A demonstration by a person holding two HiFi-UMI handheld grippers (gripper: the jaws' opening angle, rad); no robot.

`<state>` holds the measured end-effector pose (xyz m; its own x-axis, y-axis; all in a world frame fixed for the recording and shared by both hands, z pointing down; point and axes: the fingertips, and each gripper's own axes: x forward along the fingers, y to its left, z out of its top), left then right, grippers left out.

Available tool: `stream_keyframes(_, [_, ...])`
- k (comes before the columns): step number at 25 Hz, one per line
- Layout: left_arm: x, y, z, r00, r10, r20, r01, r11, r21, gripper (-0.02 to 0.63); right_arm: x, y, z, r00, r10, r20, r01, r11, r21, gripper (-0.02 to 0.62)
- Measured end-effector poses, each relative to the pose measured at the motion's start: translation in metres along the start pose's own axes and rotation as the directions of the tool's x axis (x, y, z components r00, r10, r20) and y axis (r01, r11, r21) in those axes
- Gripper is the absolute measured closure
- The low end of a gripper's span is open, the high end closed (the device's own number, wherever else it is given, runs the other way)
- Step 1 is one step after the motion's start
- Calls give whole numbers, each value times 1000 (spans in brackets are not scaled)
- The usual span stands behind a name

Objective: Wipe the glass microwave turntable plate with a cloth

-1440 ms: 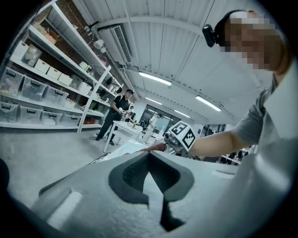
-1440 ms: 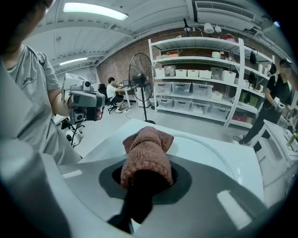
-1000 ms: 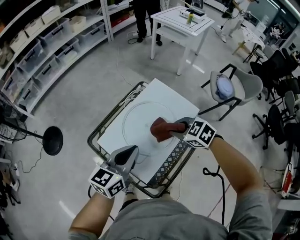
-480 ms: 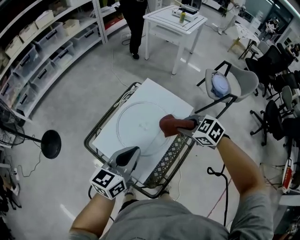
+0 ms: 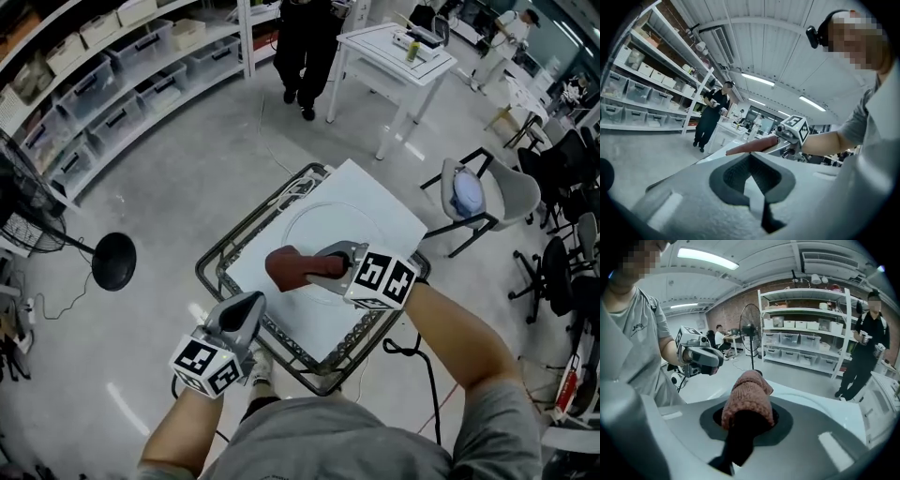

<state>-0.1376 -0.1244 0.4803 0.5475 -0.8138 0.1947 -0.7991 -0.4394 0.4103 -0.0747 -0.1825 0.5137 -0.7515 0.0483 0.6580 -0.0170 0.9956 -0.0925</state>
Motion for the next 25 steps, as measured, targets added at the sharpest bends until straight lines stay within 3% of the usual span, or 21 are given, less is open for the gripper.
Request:
stream_keyframes(5, [-32, 29, -10, 998, 55, -6, -55, 998, -30, 603, 42, 4, -5, 998, 20, -63, -22, 999, -27, 526])
stream_keyframes(10, [-33, 27, -17, 999, 31, -17, -31, 999, -39, 602, 38, 5, -32, 994, -4, -109, 3, 1000, -1, 526])
stream_keyframes(18, [8, -23, -18, 997, -70, -40, 69, 998, -13, 603, -30, -9, -90, 985, -106, -139, 116, 991, 72, 526])
stream_keyframes(25, [48, -70, -27, 987, -142, -74, 142, 990, 3, 603, -99, -28, -149, 965, -205, -166, 229, 963, 145, 526])
